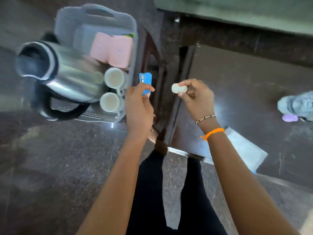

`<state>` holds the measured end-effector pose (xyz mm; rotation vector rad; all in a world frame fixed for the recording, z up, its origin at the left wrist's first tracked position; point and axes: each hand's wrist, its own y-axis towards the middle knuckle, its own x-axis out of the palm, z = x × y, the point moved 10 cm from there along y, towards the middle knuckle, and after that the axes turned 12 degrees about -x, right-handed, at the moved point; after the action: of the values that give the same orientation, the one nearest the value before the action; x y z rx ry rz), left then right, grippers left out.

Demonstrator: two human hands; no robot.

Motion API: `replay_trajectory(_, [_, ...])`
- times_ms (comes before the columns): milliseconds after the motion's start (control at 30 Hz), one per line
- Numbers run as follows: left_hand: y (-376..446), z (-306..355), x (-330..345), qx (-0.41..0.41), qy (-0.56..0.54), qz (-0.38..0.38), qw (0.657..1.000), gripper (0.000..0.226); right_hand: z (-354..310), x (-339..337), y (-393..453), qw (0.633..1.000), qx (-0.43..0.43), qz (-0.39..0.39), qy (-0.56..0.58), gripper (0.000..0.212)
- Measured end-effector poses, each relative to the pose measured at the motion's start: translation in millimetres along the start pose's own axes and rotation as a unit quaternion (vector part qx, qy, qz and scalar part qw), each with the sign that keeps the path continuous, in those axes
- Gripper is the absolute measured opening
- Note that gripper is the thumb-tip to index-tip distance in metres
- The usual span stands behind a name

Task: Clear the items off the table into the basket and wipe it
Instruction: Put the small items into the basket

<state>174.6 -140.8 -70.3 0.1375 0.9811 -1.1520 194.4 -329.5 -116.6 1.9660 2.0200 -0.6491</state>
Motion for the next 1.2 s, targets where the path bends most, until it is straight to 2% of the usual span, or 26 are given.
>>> replay_trajectory(100, [36,-4,-53,-0.013,-0.014,0.05,0.999,0.034,-42,38,31,0.999,-0.041,-0.012,0.004,0.025])
replay_trajectory(233, [85,-5,-86,-0.016,0.003,0.048,0.999,0.038,-90,87,69,0.996,-0.092,-0.012,0.002,0.023])
replay_trajectory(367, [133,1,-81,-0.04,0.076,0.009,0.996,0.044,-119,119,103,0.992,-0.122,-0.003,-0.042,0.027])
replay_trajectory(600, [209,4,-64,-0.126,0.169,-0.028,0.977,0.039,-133,133,146,0.986,-0.115,0.002,-0.124,0.039])
replay_trajectory(700, [233,-10,-71,-0.15,0.237,-0.033,0.959,0.04,-135,147,163,0.977,-0.121,-0.042,-0.173,0.043])
replay_trajectory(800, [241,-15,-72,-0.14,0.328,-0.069,0.932,0.041,-126,166,180,0.961,-0.11,-0.099,-0.233,0.046])
replay_trajectory(900, [244,-18,-67,-0.149,0.363,-0.101,0.914,0.045,-120,178,193,0.953,-0.1,-0.125,-0.257,0.045])
replay_trajectory(1067, [246,-20,-59,-0.148,0.348,-0.111,0.919,0.039,-119,201,201,0.941,-0.114,-0.193,-0.253,0.047])
replay_trajectory(1200, [248,-13,-58,-0.13,0.272,-0.084,0.95,0.036,-117,191,204,0.951,-0.094,-0.161,-0.246,0.048])
